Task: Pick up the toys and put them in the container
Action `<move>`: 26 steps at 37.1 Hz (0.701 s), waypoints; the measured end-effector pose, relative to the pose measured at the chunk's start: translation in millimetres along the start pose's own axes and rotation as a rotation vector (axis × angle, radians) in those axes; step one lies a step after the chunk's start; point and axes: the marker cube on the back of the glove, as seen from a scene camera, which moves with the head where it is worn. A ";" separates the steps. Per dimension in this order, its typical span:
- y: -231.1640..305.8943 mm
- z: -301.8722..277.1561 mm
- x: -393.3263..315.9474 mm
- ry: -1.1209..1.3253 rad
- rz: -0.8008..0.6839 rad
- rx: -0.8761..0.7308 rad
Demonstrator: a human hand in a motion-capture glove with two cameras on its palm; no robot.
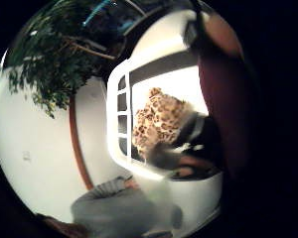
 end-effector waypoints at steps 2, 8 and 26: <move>-4.4 9.5 -3.1 -0.019 -0.033 -0.070; -7.9 16.8 -11.3 -0.001 -0.086 -0.099; 129.0 -14.9 90.6 -0.001 -0.108 0.024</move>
